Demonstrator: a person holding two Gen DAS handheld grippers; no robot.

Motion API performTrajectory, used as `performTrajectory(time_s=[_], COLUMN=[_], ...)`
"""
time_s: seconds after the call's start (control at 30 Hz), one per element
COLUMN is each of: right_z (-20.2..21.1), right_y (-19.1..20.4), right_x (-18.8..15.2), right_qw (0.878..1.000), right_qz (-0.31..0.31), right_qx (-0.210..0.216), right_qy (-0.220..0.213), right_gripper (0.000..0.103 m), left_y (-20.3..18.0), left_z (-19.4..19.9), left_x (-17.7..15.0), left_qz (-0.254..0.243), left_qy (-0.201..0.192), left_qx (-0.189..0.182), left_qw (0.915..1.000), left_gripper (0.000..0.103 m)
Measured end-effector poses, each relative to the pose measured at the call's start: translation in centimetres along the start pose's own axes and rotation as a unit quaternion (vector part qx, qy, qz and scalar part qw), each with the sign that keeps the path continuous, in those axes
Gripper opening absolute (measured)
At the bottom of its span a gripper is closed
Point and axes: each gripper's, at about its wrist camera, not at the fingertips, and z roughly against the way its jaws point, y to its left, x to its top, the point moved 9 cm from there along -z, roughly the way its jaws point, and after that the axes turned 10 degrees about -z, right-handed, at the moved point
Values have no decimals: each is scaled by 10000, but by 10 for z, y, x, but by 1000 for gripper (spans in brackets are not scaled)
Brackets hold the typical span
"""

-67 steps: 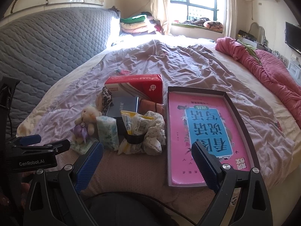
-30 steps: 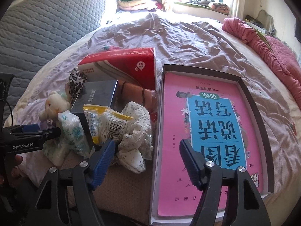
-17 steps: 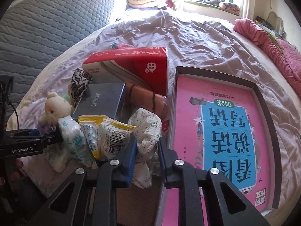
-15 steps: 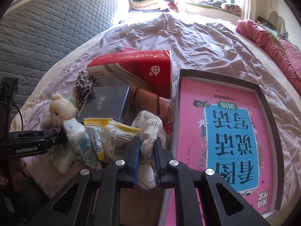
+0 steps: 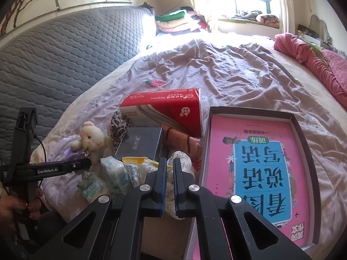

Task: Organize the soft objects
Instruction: 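Grasp the cream teddy bear with the left tool while the right tool grasps the white floral scrunchie, then carry the bear and scrunchie over the pink book tray with both tools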

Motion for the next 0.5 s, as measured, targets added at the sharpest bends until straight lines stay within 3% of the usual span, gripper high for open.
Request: performTrajectory(time_s=[0.17,0.3,0.5], right_z=[-6,-15,-35], right_y=[-12,-14,-9], right_x=[-9,-14,-21], right_qw=[9993,9987,9981], right_qz=[-291,-344,-143], right_qx=[55,30,-110], right_qy=[219,364,591], right_gripper=[9,35,41], left_y=[-5,-10,-18], left_z=[8,10,15], left_x=[-1,-2,0], left_qz=[-89,-174,-276], left_qy=[-45,-43,-63], left_qx=[-2,-13,-69], left_qw=[10000,9998,9996], left_gripper=[22,22,22])
